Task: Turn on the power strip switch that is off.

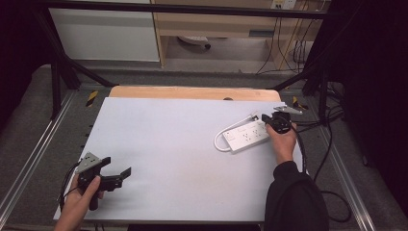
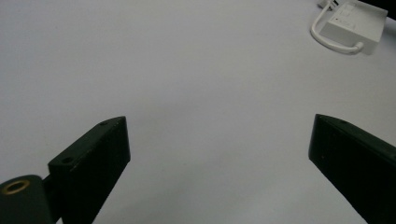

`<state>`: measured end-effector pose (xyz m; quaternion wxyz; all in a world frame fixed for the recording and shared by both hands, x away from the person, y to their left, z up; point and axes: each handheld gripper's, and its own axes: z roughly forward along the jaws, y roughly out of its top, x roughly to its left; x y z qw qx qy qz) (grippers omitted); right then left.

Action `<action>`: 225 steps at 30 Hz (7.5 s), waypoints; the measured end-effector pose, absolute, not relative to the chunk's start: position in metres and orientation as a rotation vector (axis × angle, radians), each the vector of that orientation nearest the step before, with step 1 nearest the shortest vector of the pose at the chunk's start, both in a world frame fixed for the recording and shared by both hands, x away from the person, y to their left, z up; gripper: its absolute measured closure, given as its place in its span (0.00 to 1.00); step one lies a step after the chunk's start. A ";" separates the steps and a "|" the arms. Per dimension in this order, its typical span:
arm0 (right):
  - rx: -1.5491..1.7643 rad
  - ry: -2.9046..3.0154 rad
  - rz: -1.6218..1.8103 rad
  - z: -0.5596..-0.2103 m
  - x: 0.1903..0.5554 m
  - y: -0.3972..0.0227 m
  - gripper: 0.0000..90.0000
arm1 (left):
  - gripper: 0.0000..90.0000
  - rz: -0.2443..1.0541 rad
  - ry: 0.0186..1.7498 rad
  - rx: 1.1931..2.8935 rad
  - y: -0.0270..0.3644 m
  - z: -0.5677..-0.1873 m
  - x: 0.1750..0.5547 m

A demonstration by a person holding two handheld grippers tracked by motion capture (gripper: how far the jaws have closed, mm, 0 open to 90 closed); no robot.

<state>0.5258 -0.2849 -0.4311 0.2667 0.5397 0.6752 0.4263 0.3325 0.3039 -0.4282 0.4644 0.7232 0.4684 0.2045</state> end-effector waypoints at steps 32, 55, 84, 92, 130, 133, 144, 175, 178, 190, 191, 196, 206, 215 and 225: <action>1.426 1.847 1.124 -0.448 0.524 -0.274 1.00 | 0.06 0.507 1.159 1.777 0.305 -0.428 0.332; 1.448 1.817 1.141 -0.450 0.524 -0.272 1.00 | 0.06 0.499 1.167 1.778 0.306 -0.429 0.332; 1.455 1.815 1.131 -0.452 0.527 -0.270 1.00 | 0.06 0.502 1.171 1.782 0.306 -0.429 0.332; 1.455 1.826 1.122 -0.450 0.529 -0.270 1.00 | 0.06 0.501 1.170 1.781 0.307 -0.429 0.332; 1.459 1.843 1.178 -0.439 0.525 -0.269 0.96 | 0.06 0.504 1.170 1.792 0.306 -0.430 0.332; 1.461 1.842 1.188 -0.436 0.524 -0.268 0.92 | 0.06 0.505 1.170 1.788 0.307 -0.430 0.332; 1.455 1.857 1.201 -0.418 0.521 -0.267 0.64 | 0.06 0.505 1.175 1.791 0.307 -0.430 0.331; 1.449 1.933 1.230 -0.363 0.475 -0.262 0.05 | 0.06 0.510 1.177 1.811 0.307 -0.432 0.331; 1.430 1.938 1.241 -0.359 0.466 -0.264 0.04 | 0.06 0.512 1.178 1.813 0.307 -0.432 0.330; 1.380 1.956 1.253 -0.358 0.429 -0.269 0.04 | 0.06 0.512 1.177 1.816 0.307 -0.432 0.330; 1.379 1.955 1.258 -0.359 0.427 -0.269 0.04 | 0.06 0.512 1.177 1.817 0.307 -0.432 0.329; 1.366 1.968 1.240 -0.364 0.415 -0.273 0.04 | 0.06 0.513 1.177 1.817 0.307 -0.432 0.329; 1.337 1.954 1.229 -0.371 0.394 -0.276 0.03 | 0.06 0.515 1.175 1.810 0.307 -0.431 0.328; 1.305 1.923 1.251 -0.379 0.378 -0.277 0.03 | 0.06 0.515 1.176 1.806 0.308 -0.431 0.327; 1.321 1.925 1.241 -0.398 0.363 -0.282 0.03 | 0.06 0.515 1.179 1.803 0.309 -0.430 0.326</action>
